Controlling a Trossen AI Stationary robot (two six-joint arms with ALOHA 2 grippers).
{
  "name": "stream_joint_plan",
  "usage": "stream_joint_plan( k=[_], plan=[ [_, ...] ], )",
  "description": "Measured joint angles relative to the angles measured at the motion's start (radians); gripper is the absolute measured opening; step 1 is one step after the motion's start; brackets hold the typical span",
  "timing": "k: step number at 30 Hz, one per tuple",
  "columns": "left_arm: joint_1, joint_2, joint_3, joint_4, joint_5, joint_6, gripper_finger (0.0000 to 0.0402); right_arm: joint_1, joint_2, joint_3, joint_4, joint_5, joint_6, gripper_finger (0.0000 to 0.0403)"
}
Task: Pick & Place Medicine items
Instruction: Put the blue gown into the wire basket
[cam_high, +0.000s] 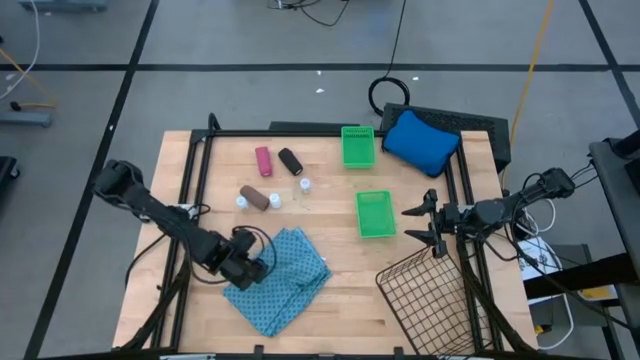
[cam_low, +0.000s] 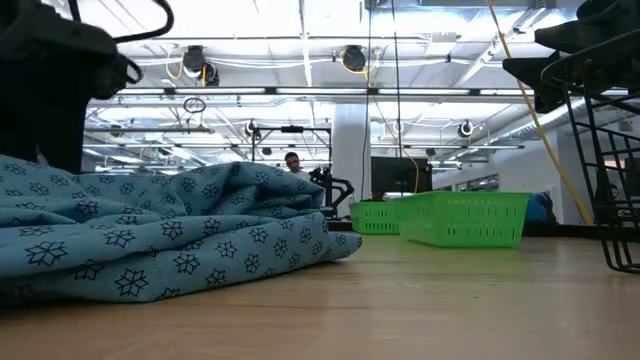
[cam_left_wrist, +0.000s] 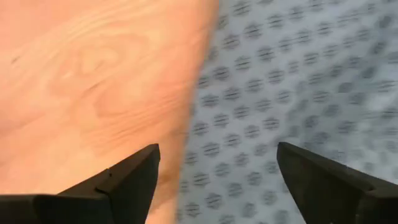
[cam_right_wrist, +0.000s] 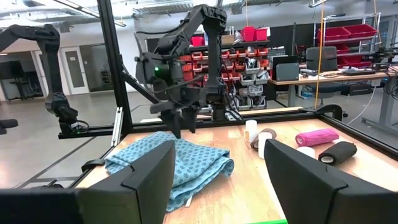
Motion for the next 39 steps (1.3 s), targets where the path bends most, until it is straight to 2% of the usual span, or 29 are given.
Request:
stream_joint_plan(
  k=[7, 15, 25, 33, 39],
  plan=[
    [0.005, 0.000, -0.133, 0.242, 0.035, -0.007, 0.0337, 0.000, 0.000, 0.000, 0.000, 0.000, 0.000, 0.0238],
    [0.005, -0.004, -0.236, 0.330, 0.069, -0.104, 0.0337, 0.000, 0.000, 0.000, 0.000, 0.000, 0.000, 0.0238],
    [0.005, 0.003, -0.262, 0.670, 0.151, 0.113, 0.0337, 0.000, 0.000, 0.000, 0.000, 0.000, 0.000, 0.0238],
    [0.005, 0.020, -0.256, 0.600, 0.145, 0.057, 0.0332, 0.000, 0.000, 0.000, 0.000, 0.000, 0.000, 0.0238],
    [0.006, 0.076, -0.256, 0.682, 0.187, 0.076, 0.0290, 0.000, 0.000, 0.000, 0.000, 0.000, 0.000, 0.0238]
  ],
)
